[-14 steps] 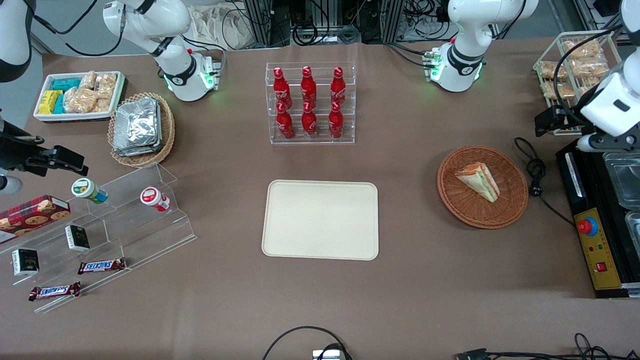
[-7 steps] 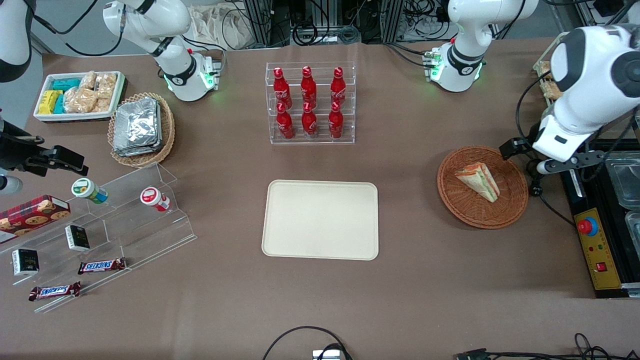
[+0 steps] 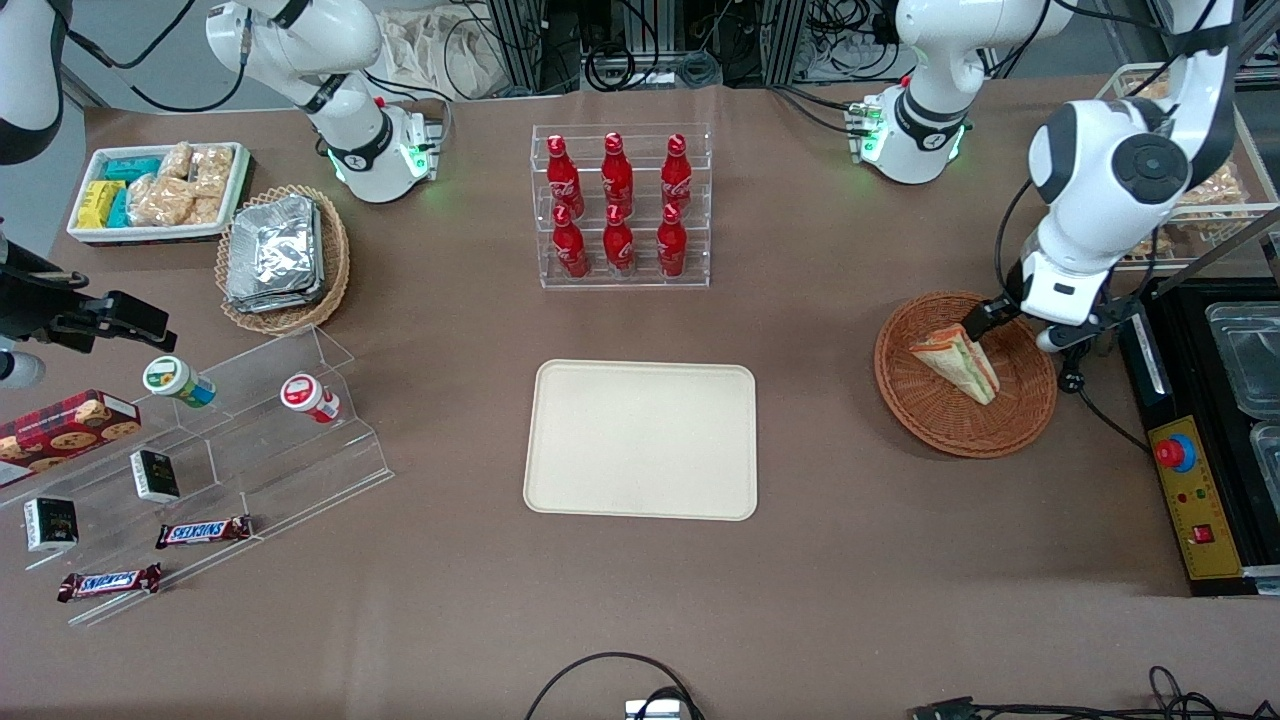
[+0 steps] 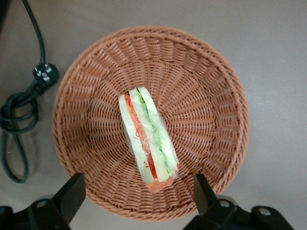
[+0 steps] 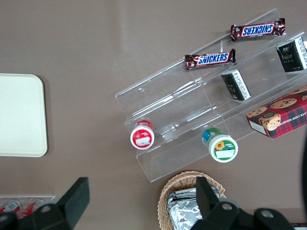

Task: Place sandwich from basket to tray
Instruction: 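Lower the left gripper and close it on the sandwich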

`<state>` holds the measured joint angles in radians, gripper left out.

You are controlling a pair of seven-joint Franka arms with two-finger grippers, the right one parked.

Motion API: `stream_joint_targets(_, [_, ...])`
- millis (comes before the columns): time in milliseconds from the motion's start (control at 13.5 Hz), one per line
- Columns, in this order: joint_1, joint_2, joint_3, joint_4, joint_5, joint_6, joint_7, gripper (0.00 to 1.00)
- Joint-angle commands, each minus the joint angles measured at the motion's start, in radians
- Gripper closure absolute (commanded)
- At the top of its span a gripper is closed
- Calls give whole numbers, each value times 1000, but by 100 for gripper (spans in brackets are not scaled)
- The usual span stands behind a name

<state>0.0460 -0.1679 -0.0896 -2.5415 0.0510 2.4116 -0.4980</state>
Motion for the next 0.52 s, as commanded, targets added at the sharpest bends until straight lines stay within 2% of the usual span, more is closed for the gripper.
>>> stream_joint_targets(0, [-8, 22, -2, -68, 1, 124, -50, 0])
stream_joint_targets(444, [-8, 160, -2, -141, 0, 392, -68, 0])
